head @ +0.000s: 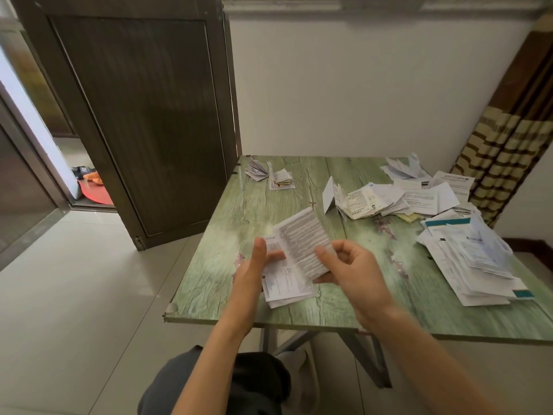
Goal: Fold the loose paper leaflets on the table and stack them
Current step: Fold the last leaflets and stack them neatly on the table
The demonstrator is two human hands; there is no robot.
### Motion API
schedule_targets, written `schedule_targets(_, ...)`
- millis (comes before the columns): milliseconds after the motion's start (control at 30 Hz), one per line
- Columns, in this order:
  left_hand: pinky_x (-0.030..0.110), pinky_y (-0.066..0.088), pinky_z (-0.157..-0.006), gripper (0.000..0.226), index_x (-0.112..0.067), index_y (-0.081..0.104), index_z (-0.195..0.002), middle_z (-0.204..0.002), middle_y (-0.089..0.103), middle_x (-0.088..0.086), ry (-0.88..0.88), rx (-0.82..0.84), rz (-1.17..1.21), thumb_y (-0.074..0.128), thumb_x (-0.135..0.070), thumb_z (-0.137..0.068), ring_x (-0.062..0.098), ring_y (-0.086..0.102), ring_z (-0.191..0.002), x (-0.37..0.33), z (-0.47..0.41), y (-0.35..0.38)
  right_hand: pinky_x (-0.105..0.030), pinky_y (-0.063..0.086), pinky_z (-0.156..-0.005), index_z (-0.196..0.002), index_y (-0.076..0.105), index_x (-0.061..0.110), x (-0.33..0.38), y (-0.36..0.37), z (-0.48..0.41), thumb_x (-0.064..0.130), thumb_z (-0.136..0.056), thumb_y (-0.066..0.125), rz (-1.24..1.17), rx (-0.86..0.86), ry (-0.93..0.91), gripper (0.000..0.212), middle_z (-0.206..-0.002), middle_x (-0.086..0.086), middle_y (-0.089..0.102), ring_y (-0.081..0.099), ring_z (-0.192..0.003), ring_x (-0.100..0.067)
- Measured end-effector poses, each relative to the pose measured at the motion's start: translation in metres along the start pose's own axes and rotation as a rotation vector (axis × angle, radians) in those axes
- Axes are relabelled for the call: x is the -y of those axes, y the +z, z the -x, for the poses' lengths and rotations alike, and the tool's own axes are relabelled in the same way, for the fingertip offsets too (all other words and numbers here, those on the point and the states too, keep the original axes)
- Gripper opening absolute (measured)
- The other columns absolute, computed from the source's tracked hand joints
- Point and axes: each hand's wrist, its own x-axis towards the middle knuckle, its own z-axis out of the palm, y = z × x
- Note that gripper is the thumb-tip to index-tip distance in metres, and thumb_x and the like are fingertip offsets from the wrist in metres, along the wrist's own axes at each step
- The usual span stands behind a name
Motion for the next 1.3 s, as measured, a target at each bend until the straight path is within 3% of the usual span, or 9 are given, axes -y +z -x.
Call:
schedule_targets(167, 0.012, 0.05, -0.061, 0.014, -0.012, 0.068, -0.092, -0.081, 0.074, -0.009, 0.026, -0.059, -0.074, 0.057, -0.02, -0.091, 0.006, 0.07, -0.075, -0.001, 0.0, 0.002, -0.022, 0.053, -0.05, -0.108, 0.054, 0.009, -0.017, 0.013, 0.004, 0.005, -0.092, 0.056, 0.09, 0.045, 0.035, 0.016, -0.087, -0.009, 0.07, 0.069, -0.064, -0.012)
schedule_targets(300, 0.013, 0.05, -0.059, 0.02, -0.008, 0.067, -0.082, -0.075, 0.073, -0.004, 0.019, -0.103, -0.124, 0.054, -0.018, -0.094, 0.005, 0.069, -0.07, 0.005, -0.001, 0.002, -0.019, 0.048, -0.047, -0.108, 0.051, 0.022, -0.022, 0.015, 0.005, 0.014, -0.098, 0.048, 0.315, 0.091, -0.074, 0.013, -0.083, -0.006, 0.069, 0.064, -0.059, -0.007)
schedule_targets(567, 0.014, 0.051, -0.062, 0.01, -0.019, 0.065, -0.093, -0.084, 0.07, -0.005, 0.127, -0.267, -0.059, 0.056, -0.014, -0.092, 0.004, 0.067, -0.075, 0.007, 0.003, 0.02, -0.027, 0.05, -0.054, -0.122, 0.052, 0.015, -0.047, 0.035, 0.001, 0.028, -0.103, 0.032, 0.835, -0.189, -0.419, 0.031, -0.078, 0.005, 0.064, 0.061, -0.062, -0.011)
schedule_targets(734, 0.019, 0.054, -0.08, 0.076, -0.037, 0.015, -0.146, -0.124, 0.051, -0.014, 0.213, -0.325, -0.055, 0.056, -0.003, -0.091, 0.0, 0.063, -0.099, 0.009, 0.008, 0.023, -0.023, 0.045, -0.056, -0.108, 0.065, 0.01, -0.059, 0.044, 0.004, 0.031, -0.094, 0.035, 1.067, -0.308, -0.542, 0.039, -0.082, 0.0, 0.061, 0.055, -0.07, -0.014)
schedule_targets(834, 0.01, 0.051, -0.073, 0.074, -0.028, 0.013, -0.147, -0.11, 0.054, -0.016, 0.129, -0.36, 0.064, 0.054, -0.003, -0.092, -0.013, 0.062, -0.086, 0.007, 0.007, 0.025, -0.016, 0.045, -0.083, -0.129, 0.051, 0.018, -0.051, 0.046, 0.003, 0.03, -0.101, 0.036, 0.647, -0.075, -0.313, 0.034, -0.112, 0.004, 0.055, 0.054, -0.101, -0.007)
schedule_targets(900, 0.011, 0.052, -0.073, 0.067, -0.027, 0.019, -0.146, -0.113, 0.057, -0.01, 0.107, -0.376, 0.095, 0.054, -0.005, -0.092, -0.008, 0.063, -0.088, 0.009, 0.006, 0.028, -0.013, 0.049, -0.076, -0.121, 0.051, 0.02, -0.048, 0.048, 0.003, 0.031, -0.101, 0.038, 0.371, 0.033, -0.156, 0.027, -0.107, 0.009, 0.062, 0.062, -0.094, 0.0)
schedule_targets(1067, 0.022, 0.055, -0.073, 0.052, -0.02, 0.037, -0.137, -0.106, 0.062, -0.006, 0.025, -0.458, 0.174, 0.056, -0.004, -0.091, 0.008, 0.065, -0.094, 0.013, 0.003, 0.026, -0.024, 0.056, -0.071, -0.111, 0.055, 0.012, -0.048, 0.042, 0.001, 0.03, -0.096, 0.05, 0.476, 0.073, -0.279, 0.023, -0.097, 0.003, 0.068, 0.067, -0.083, -0.006)
schedule_targets(1200, 0.03, 0.058, -0.068, 0.046, -0.004, 0.054, -0.12, -0.104, 0.068, 0.014, -0.138, -0.162, 0.405, 0.067, -0.005, -0.076, 0.023, 0.07, -0.086, 0.006, -0.005, 0.004, -0.023, 0.056, -0.061, -0.097, 0.064, 0.007, -0.017, 0.012, -0.014, 0.019, -0.088, 0.065, 0.36, 0.256, -0.15, 0.015, -0.088, -0.003, 0.07, 0.069, -0.073, -0.01)
schedule_targets(1301, 0.027, 0.056, -0.065, 0.044, -0.004, 0.061, -0.109, -0.095, 0.069, 0.012, -0.182, 0.088, 0.213, 0.071, -0.015, -0.069, 0.021, 0.069, -0.079, -0.001, -0.006, -0.009, -0.016, 0.039, -0.04, -0.086, 0.065, 0.01, 0.01, -0.013, -0.021, 0.017, -0.084, 0.069, 0.498, 0.477, 0.026, 0.008, -0.065, 0.004, 0.065, 0.057, -0.05, -0.005)
